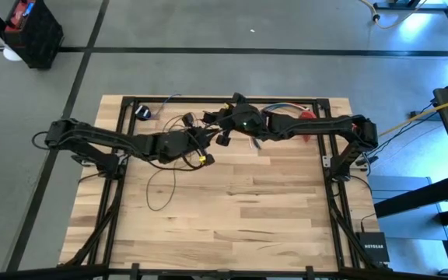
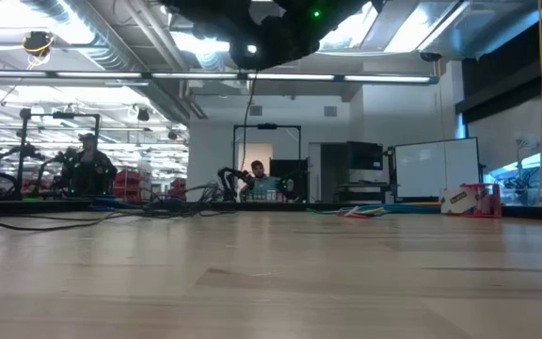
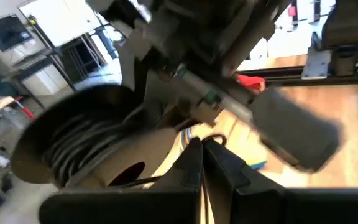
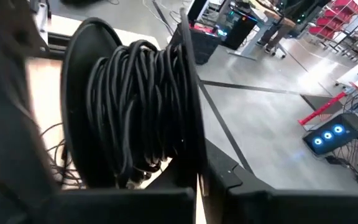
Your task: Coiling cords
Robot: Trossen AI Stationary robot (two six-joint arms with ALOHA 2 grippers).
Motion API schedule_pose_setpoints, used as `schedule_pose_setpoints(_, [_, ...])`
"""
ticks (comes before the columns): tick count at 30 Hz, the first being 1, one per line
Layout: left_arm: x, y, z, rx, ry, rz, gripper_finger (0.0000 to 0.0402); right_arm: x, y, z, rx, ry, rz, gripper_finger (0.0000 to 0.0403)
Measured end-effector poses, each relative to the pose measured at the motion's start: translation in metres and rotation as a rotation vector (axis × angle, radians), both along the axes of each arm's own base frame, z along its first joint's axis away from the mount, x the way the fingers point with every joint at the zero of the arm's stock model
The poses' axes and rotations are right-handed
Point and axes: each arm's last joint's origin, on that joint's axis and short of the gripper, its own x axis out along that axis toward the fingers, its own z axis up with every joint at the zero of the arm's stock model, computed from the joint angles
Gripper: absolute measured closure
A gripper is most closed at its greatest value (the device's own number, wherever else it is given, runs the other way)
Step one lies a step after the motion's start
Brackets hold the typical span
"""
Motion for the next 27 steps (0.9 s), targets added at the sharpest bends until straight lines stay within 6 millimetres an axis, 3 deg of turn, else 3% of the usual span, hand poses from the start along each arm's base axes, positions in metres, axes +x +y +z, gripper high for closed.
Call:
schedule_pose_setpoints(14, [0.006,0.001,-0.015,-0.012,0.064,0.006,0.0400,-0.018,0.004,0.040,0.018,-0.093,0.042,0.0400])
schedule_pose_setpoints(27, [0.002,0.004,-0.023,-0.033,0.151,0.026,0.0400,-0.024,0.006,0.046,0.037,-0.094,0.080,0.0400])
